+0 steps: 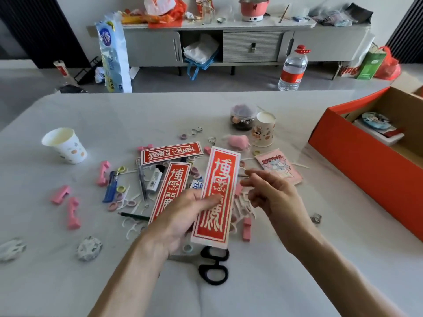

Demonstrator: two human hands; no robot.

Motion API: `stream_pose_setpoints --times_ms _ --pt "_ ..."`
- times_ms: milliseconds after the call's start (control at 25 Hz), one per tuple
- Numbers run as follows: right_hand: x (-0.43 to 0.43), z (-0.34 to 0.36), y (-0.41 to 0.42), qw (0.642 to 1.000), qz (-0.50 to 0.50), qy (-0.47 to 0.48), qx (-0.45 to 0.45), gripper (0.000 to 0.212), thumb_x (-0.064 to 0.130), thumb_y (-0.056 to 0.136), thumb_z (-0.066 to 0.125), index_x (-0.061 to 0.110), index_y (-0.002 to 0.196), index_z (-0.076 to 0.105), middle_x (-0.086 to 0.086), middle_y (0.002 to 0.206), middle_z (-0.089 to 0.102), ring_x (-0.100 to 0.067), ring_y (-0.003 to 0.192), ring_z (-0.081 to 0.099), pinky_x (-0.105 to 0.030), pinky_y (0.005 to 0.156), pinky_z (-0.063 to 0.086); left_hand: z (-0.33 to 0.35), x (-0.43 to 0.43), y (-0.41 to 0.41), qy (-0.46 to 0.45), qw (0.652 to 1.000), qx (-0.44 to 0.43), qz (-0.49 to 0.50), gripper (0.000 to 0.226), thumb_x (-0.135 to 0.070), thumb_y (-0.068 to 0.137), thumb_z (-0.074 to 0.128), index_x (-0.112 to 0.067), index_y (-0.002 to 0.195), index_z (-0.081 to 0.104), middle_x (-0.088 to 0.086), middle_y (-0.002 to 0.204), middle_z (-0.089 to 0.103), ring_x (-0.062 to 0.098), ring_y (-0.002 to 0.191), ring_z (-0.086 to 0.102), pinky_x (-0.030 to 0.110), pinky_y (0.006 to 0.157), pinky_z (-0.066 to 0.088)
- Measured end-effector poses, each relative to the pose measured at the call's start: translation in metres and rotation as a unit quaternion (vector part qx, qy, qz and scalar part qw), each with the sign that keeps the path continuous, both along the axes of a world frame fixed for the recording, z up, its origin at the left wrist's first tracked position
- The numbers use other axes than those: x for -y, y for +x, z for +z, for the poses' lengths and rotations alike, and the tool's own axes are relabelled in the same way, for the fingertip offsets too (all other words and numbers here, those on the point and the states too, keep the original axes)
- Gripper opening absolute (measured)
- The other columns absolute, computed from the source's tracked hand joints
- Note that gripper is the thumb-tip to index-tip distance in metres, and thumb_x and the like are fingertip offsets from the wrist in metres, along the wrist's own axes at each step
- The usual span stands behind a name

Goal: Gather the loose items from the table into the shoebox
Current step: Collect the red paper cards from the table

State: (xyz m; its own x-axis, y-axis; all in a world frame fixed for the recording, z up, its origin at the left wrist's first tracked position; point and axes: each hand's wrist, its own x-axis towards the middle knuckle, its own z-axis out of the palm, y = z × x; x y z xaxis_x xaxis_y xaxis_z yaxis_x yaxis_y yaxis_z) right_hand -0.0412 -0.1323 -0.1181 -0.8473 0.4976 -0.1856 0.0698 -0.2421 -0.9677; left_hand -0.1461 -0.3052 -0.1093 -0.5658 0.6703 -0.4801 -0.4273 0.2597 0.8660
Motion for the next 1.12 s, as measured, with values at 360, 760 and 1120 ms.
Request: stream_pose_setpoints --times_ms 360,760,1120 --pt "0.086 -0.020 -0.124 0.745 0.130 0.594 0.275 0.076 0.074 0.073 0.059 0.020 0.124 0.045 -0.002 0.105 0.063 -0.022 0.094 0.057 -0.038 0.081 0.046 -0.001 0.093 -0.073 0.058 0.913 0.022 0.404 0.013 -0.013 0.093 0.055 -0.013 0.100 0.066 0.004 0.072 0.075 0.018 0.060 0.073 0.034 0.060 0.058" --pt "0.071 -0.005 -0.155 0.958 0.054 0.189 0.208 0.014 0.013 0.085 0.071 0.013 0.098 0.066 0.006 0.068 0.072 -0.002 0.054 0.068 -0.014 0.044 0.048 0.003 0.100 -0.083 0.055 0.920 0.039 0.385 0.012 -0.021 0.095 0.061 -0.011 0.092 0.066 0.007 0.070 0.071 0.018 0.049 0.066 0.027 0.049 0.055" --pt "0.117 0.029 -0.184 0.965 0.187 0.155 0.099 0.010 0.019 0.086 0.072 0.010 0.091 0.072 0.001 0.071 0.073 -0.007 0.061 0.065 -0.017 0.054 0.046 0.011 0.098 -0.072 0.076 0.954 0.056 0.285 0.019 -0.029 0.088 0.070 -0.011 0.091 0.078 0.015 0.093 0.077 0.032 0.085 0.075 0.045 0.083 0.059"
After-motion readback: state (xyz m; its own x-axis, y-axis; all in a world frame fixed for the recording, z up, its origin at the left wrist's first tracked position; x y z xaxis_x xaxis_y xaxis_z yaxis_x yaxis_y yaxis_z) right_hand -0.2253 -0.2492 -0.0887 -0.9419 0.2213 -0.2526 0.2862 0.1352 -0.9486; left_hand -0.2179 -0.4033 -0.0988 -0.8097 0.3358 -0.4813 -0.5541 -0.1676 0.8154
